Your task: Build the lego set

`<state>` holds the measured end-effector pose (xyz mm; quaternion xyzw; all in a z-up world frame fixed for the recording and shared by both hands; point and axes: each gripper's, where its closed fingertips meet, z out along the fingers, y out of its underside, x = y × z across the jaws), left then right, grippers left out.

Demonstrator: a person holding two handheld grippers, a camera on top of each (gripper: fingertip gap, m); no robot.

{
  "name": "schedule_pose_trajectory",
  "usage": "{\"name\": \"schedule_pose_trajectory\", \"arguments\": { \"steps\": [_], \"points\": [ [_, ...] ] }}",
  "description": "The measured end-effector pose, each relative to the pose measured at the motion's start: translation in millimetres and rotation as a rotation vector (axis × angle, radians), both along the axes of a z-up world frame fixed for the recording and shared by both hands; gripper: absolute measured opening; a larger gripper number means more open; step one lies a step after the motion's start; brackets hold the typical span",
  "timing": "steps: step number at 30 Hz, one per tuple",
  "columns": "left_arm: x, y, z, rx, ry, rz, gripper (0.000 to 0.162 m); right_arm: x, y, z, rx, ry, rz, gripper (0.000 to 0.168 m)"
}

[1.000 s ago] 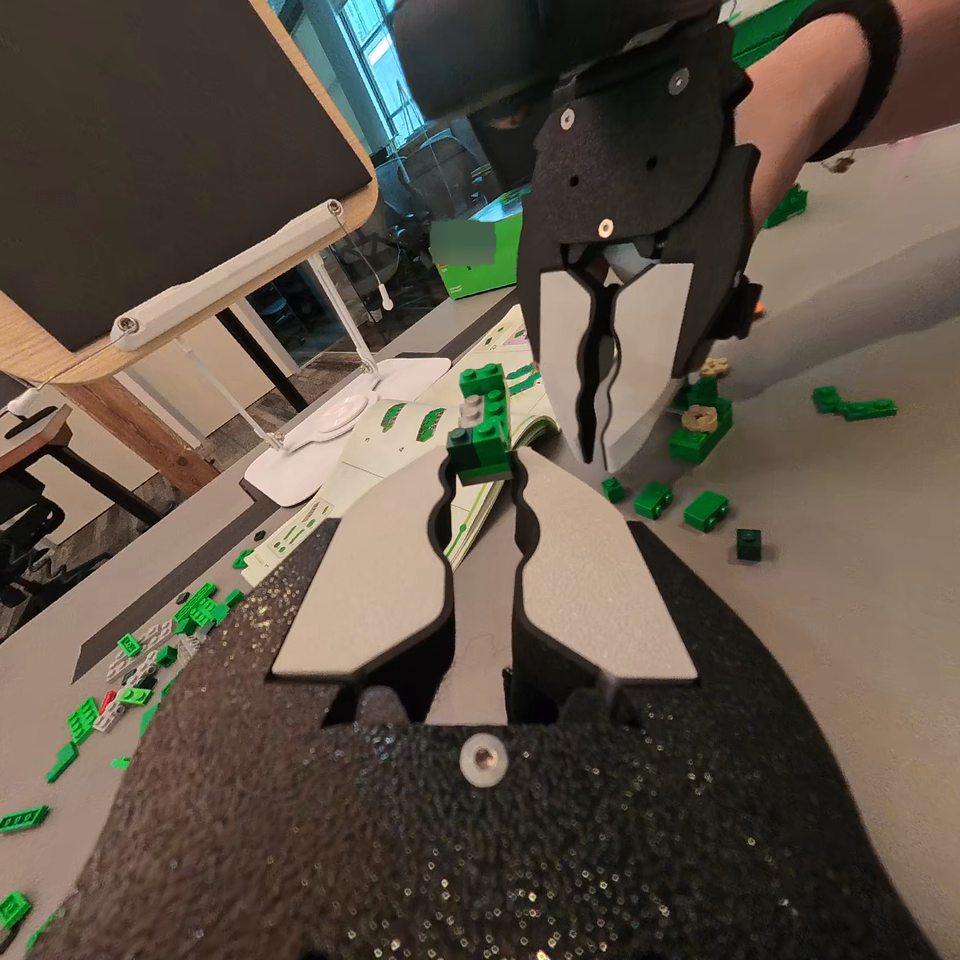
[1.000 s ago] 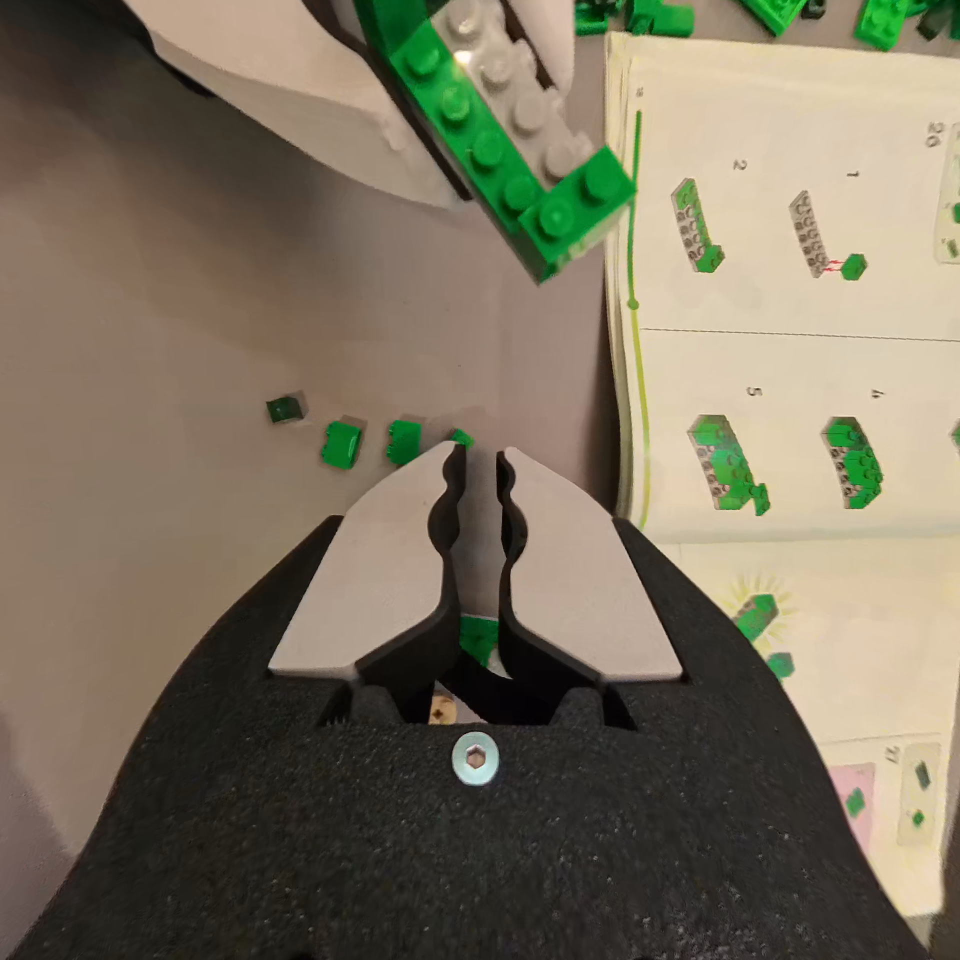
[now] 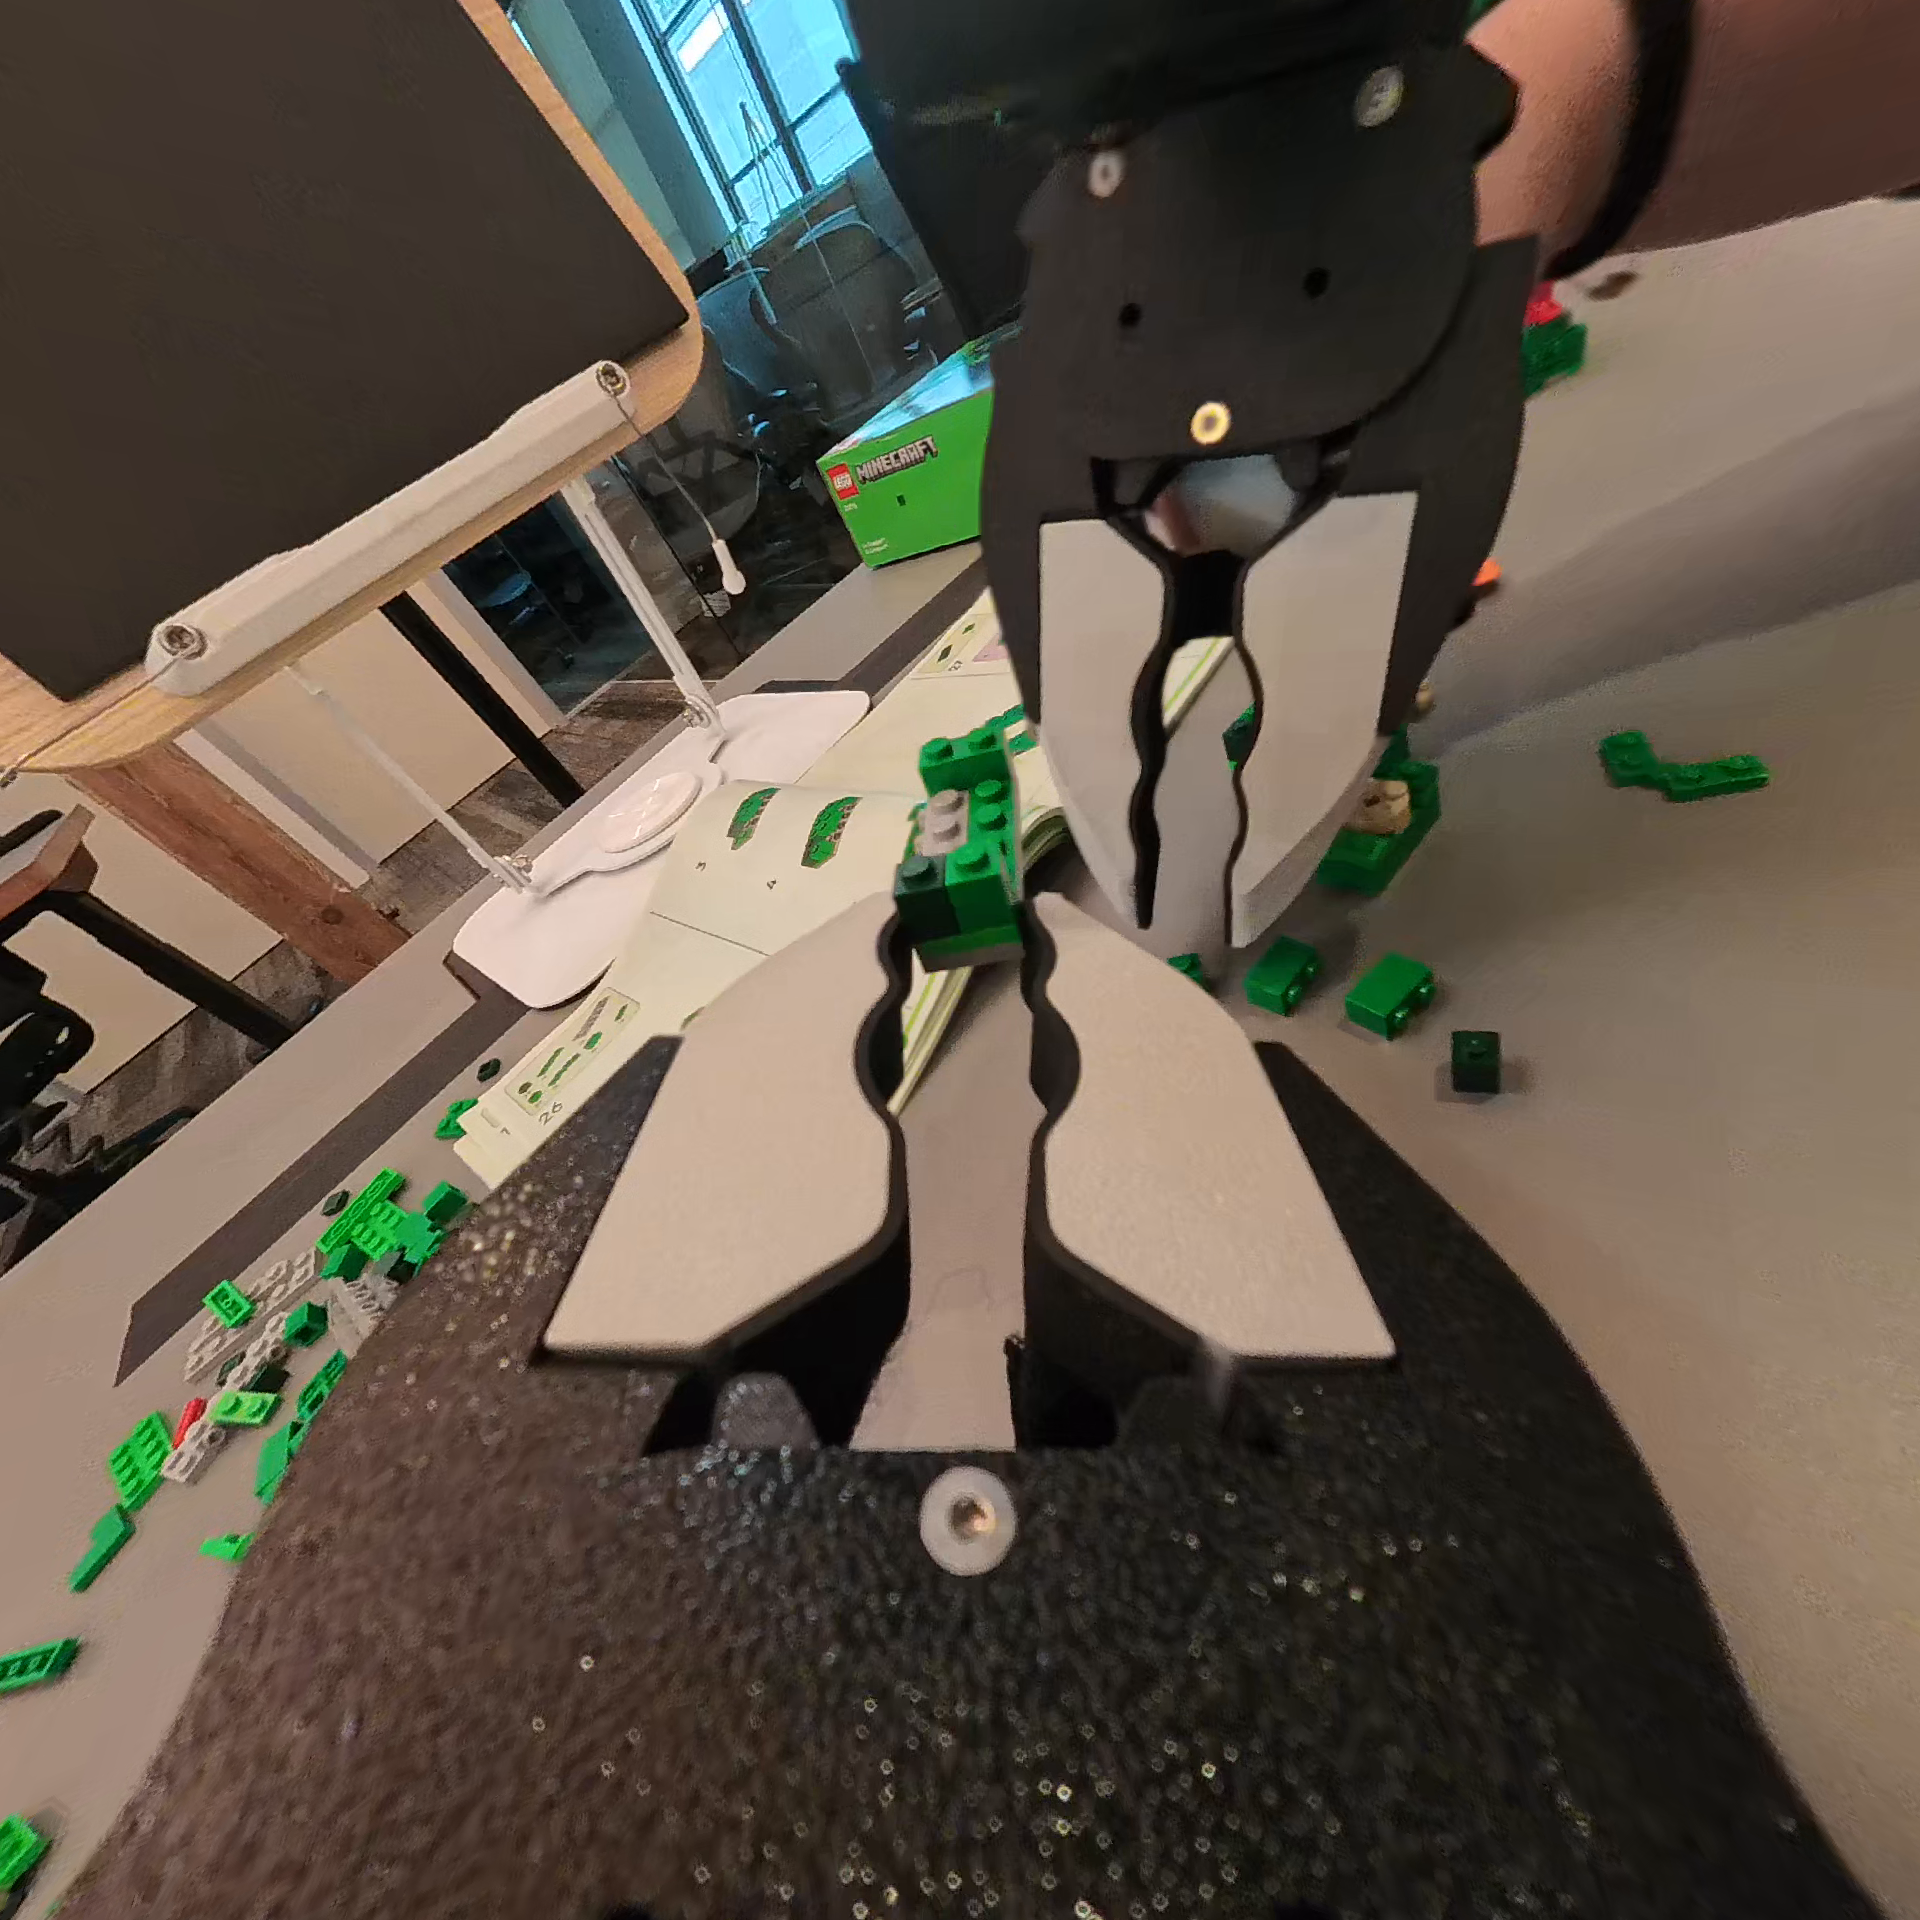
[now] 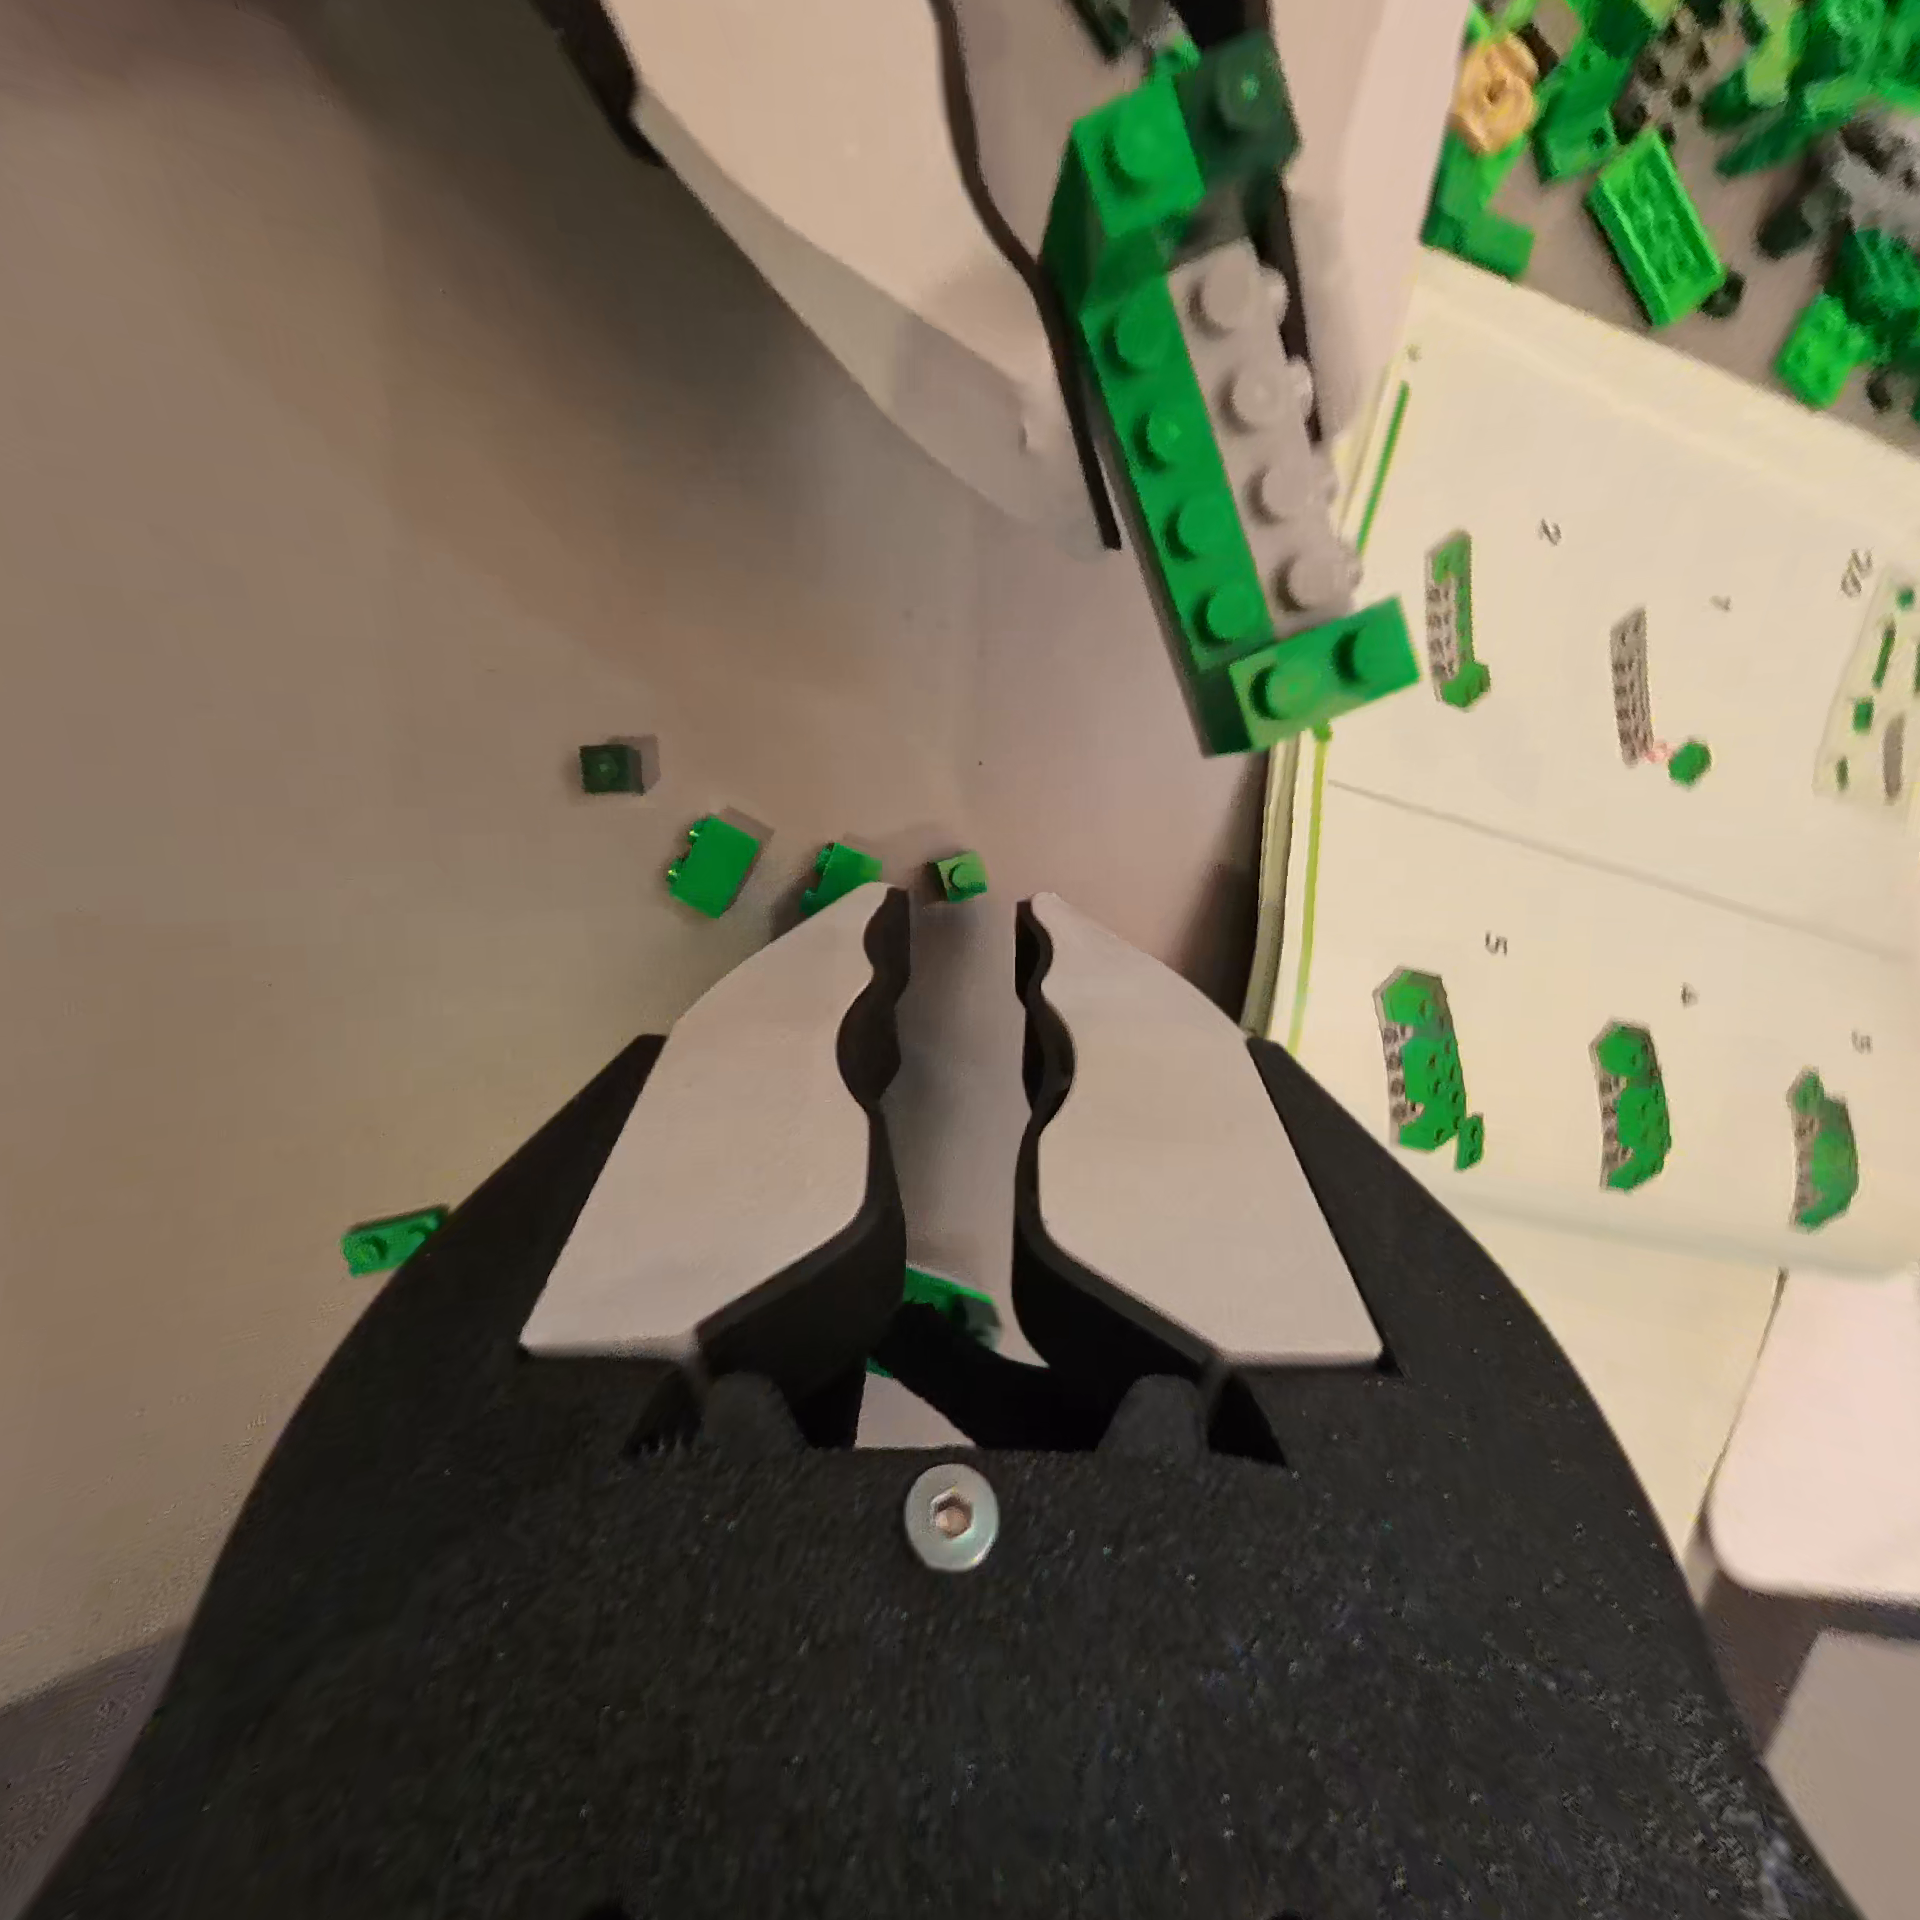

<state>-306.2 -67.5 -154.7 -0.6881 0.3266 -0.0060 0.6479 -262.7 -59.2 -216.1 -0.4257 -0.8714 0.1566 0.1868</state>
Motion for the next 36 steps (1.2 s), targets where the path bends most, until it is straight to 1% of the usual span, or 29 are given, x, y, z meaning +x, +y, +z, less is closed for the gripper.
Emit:
{"name": "schedule_pose_trajectory", "arguments": {
  "steps": [3,5,7,9,12,15,18,20,22,25,27,28,32,36],
  "points": [
    [0.2,0.1,-1.6,-0.010,0.005,-0.004,0.019,-0.2,-4.4,2.1,-0.027,0.006,0.157,0.019],
    [0.1,0.1,-1.9,-0.013,0.002,-0.006,0.019,-2.7,-4.8,2.7,-0.028,0.020,0.230,0.018],
    [-0.4,0.1,-2.2,-0.016,0.000,-0.006,0.019,-4.2,-3.4,0.5,-0.030,0.007,0.269,0.017],
    [-0.4,0.1,-2.2,-0.019,-0.006,-0.008,0.019,-4.5,-0.2,-4.7,-0.039,-0.034,0.274,0.017],
    [0.1,0.0,-2.6,-0.024,-0.011,-0.014,0.019,-1.9,-5.8,-8.8,-0.083,-0.058,0.321,0.008],
    [0.3,-0.1,-3.2,-0.029,-0.013,-0.017,0.019,1.6,-8.7,-8.4,-0.117,-0.079,0.321,0.007],
    [1.9,-0.7,-5.0,-0.056,-0.026,-0.030,0.018,4.7,-6.9,-4.3,-0.112,-0.046,0.305,0.007],
    [4.7,-1.3,-6.3,-0.089,-0.046,-0.046,0.018,10.3,-3.6,4.8,-0.095,-0.016,0.275,0.007],
    [7.1,-1.1,-9.5,-0.131,-0.058,-0.055,0.018,15.6,-1.1,24.9,-0.090,0.054,0.231,0.007],
    [16.4,-2.8,-15.6,-0.186,-0.056,-0.094,0.018,14.7,-1.4,64.7,-0.098,0.212,0.158,0.007],
    [22.6,-4.0,-19.8,-0.197,-0.024,-0.113,0.018,11.1,-4.9,80.4,-0.084,0.266,0.137,0.007],
    [25.2,-4.5,-21.1,-0.192,-0.003,-0.118,0.018,9.4,-8.2,82.2,-0.069,0.263,0.143,0.007],
    [34.3,-8.3,-24.1,-0.167,0.072,-0.149,0.018,2.7,-13.3,72.0,0.027,0.182,0.181,0.007],
    [36.3,-9.4,-21.5,-0.141,0.090,-0.155,0.018,1.1,-17.2,62.8,0.016,0.127,0.213,0.007]
  ]
}}
